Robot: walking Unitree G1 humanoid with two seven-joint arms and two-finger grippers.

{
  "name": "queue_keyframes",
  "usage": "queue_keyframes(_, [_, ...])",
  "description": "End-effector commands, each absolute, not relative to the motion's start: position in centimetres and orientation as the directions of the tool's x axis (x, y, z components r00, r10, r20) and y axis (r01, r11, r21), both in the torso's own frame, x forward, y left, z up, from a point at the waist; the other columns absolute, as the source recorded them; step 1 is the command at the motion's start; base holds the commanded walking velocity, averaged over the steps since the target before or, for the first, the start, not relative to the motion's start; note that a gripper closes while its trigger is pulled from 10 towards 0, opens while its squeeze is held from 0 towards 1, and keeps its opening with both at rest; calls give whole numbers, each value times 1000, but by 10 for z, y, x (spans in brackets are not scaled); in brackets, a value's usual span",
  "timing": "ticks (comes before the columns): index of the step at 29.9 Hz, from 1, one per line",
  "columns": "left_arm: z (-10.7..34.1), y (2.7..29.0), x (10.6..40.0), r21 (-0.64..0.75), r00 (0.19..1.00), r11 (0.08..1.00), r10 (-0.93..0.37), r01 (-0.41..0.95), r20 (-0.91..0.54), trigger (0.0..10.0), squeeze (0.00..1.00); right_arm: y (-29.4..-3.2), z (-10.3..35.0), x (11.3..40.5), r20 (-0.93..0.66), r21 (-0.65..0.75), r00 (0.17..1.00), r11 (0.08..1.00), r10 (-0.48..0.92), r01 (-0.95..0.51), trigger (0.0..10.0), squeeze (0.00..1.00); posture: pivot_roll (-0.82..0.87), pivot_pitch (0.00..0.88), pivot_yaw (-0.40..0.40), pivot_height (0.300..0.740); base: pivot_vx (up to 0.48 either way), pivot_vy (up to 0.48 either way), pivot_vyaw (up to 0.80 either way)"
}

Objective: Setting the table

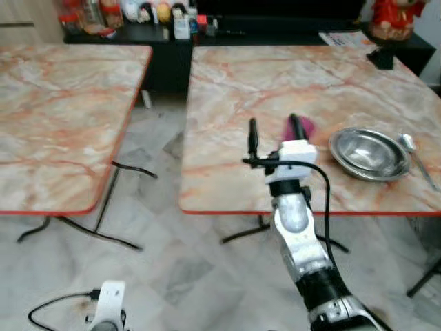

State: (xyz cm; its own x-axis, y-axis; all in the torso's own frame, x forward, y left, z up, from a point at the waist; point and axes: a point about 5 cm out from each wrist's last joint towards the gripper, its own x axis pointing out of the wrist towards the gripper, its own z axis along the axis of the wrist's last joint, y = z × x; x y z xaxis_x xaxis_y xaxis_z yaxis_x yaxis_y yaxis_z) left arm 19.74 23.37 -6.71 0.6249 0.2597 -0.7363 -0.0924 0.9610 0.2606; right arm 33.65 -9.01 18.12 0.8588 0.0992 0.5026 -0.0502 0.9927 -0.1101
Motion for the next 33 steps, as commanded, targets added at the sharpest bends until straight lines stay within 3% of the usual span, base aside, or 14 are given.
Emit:
queue_keyframes(1, [-70, 231, 194, 249, 611, 963, 257, -100, -749, 10000, 0, -99, 175, 337, 483, -119, 872, 993, 78, -23, 10000, 0, 10, 108, 10, 740, 0, 480, 0])
queue_keyframes(22, [-72, 226, 192, 240, 608, 965, 252, -104, -753, 10000, 0, -122, 113, 330, 259, -142, 965, 990, 52, -15, 10000, 0, 16, 118, -8, 740, 0, 480, 0])
queue_keyframes(29, [-72, 227, 193, 243, 609, 965, 250, -96, -752, 10000, 0, -137, 74, 319, 107, -158, 994, 987, 9, 8, 10000, 0, 22, 104, -6, 740, 0, 480, 0])
queue_keyframes(33, [-71, 227, 194, 246, 613, 965, 250, -93, -750, 10000, 0, -156, 41, 306, -67, -118, 994, 990, -81, 73, 10000, 0, 22, 96, -5, 740, 0, 480, 0])
